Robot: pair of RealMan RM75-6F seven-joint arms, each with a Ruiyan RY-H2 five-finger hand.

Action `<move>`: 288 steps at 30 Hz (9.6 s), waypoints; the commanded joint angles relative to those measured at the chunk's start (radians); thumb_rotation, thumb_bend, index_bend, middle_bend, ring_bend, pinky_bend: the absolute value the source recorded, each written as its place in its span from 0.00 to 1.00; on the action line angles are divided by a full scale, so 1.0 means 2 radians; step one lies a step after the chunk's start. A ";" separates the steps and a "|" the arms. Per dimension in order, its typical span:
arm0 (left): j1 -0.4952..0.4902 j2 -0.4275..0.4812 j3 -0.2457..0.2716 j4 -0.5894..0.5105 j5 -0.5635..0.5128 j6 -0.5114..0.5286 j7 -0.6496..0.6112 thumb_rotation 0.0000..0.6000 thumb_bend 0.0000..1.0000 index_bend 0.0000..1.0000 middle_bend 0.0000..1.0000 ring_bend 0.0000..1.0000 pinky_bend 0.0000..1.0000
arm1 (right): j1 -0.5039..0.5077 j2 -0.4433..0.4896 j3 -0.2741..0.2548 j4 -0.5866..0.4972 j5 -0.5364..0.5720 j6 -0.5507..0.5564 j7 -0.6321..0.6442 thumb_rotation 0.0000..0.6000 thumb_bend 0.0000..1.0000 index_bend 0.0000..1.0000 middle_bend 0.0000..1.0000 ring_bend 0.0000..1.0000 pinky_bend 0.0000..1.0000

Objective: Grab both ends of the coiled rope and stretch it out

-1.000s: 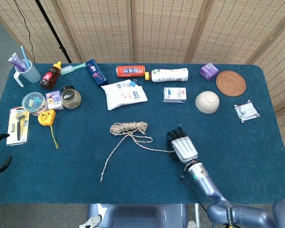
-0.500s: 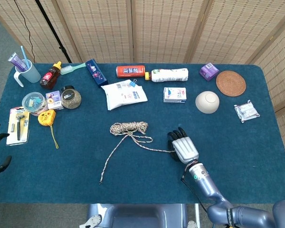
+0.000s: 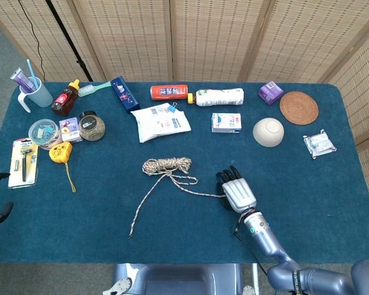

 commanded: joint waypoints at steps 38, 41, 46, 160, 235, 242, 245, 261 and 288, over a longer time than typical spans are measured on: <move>-0.002 -0.001 0.000 0.004 0.008 -0.001 -0.001 1.00 0.27 0.27 0.13 0.00 0.00 | 0.004 -0.002 0.007 0.005 0.005 -0.018 0.000 1.00 0.51 0.58 0.25 0.15 0.00; -0.008 0.000 0.002 0.005 0.016 -0.009 0.000 1.00 0.27 0.27 0.13 0.00 0.00 | 0.004 0.005 0.008 -0.008 0.002 -0.014 0.000 1.00 0.51 0.59 0.25 0.15 0.00; -0.030 0.001 0.008 0.011 0.043 -0.042 0.005 1.00 0.27 0.27 0.14 0.03 0.00 | 0.006 0.021 0.011 -0.031 -0.004 -0.009 -0.006 1.00 0.51 0.59 0.26 0.15 0.00; -0.318 -0.343 0.093 0.347 0.162 -0.238 -0.043 1.00 0.35 0.51 0.00 0.00 0.00 | -0.013 0.040 0.004 -0.055 0.009 0.001 0.015 1.00 0.51 0.60 0.26 0.16 0.00; -0.318 -0.351 0.096 0.348 0.137 -0.240 -0.031 1.00 0.39 0.56 0.00 0.00 0.00 | -0.015 0.043 0.004 -0.052 0.014 -0.004 0.020 1.00 0.51 0.61 0.26 0.16 0.00; -0.318 -0.350 0.097 0.348 0.135 -0.242 -0.030 1.00 0.41 0.57 0.00 0.00 0.00 | -0.015 0.042 0.004 -0.051 0.014 -0.005 0.021 1.00 0.51 0.61 0.27 0.16 0.00; -0.318 -0.350 0.097 0.348 0.135 -0.242 -0.029 1.00 0.44 0.57 0.00 0.00 0.00 | -0.015 0.042 0.004 -0.051 0.013 -0.004 0.021 1.00 0.51 0.61 0.27 0.16 0.00; -0.315 -0.347 0.092 0.340 0.130 -0.234 -0.030 1.00 0.46 0.60 0.00 0.00 0.00 | -0.016 0.044 0.004 -0.054 0.011 -0.001 0.021 1.00 0.51 0.61 0.27 0.16 0.00; -0.274 -0.248 0.063 0.285 0.102 -0.150 -0.049 1.00 0.48 0.64 0.06 0.00 0.00 | -0.018 0.092 0.022 -0.074 -0.005 0.028 0.014 1.00 0.51 0.62 0.27 0.16 0.00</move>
